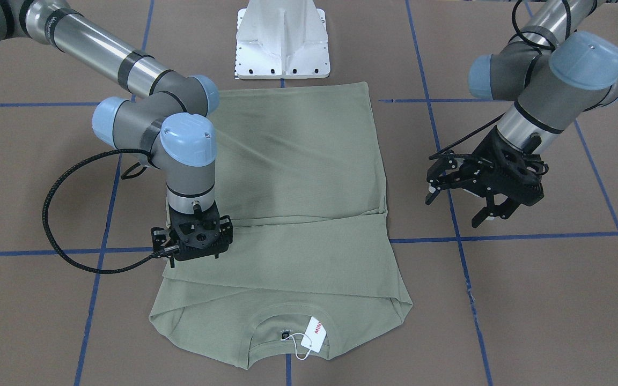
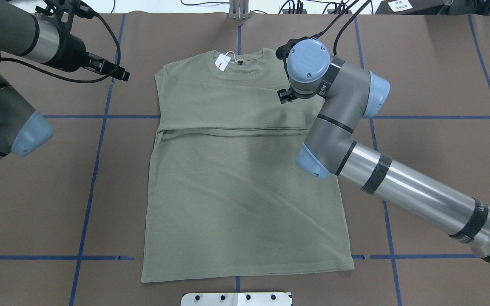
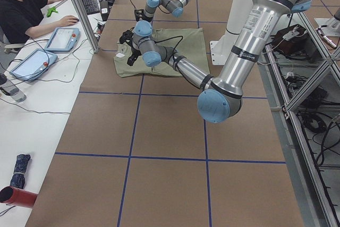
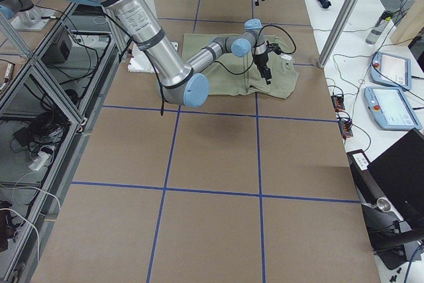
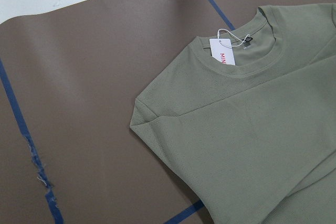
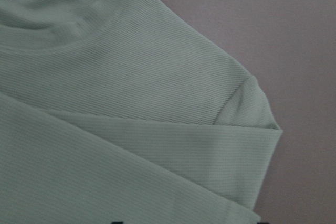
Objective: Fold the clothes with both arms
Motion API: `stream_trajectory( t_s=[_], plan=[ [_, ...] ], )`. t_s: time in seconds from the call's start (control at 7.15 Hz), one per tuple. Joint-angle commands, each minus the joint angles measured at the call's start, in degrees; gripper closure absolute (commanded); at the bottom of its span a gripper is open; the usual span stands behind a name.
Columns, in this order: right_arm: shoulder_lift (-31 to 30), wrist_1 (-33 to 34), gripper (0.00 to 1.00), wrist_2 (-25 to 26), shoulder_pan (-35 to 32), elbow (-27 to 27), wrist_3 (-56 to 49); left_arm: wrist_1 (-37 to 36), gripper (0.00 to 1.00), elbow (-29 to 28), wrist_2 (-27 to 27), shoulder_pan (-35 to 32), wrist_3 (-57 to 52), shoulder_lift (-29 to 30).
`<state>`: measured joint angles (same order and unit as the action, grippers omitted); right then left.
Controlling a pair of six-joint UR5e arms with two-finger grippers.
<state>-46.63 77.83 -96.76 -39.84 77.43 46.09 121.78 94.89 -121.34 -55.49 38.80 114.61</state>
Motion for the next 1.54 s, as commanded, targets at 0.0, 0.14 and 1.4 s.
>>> stream_trajectory(
  t_s=[0.0, 0.14, 1.4],
  plan=[
    [-1.87, -3.13, 0.0, -4.4, -0.15, 8.03, 3.92, -0.06, 0.0, 0.2, 0.05, 0.38, 11.91, 0.0],
    [-4.5, -2.95, 0.0, -5.89, -0.07, 12.35, 6.18, 0.03, 0.0, 0.55, 0.14, 0.55, 16.43, 0.09],
    [-33.24, -2.59, 0.0, 5.67, 15.54, 40.5, 34.66, 0.21, 0.0, 17.78, 14.11, 22.24, 32.1, -13.61]
  ],
)
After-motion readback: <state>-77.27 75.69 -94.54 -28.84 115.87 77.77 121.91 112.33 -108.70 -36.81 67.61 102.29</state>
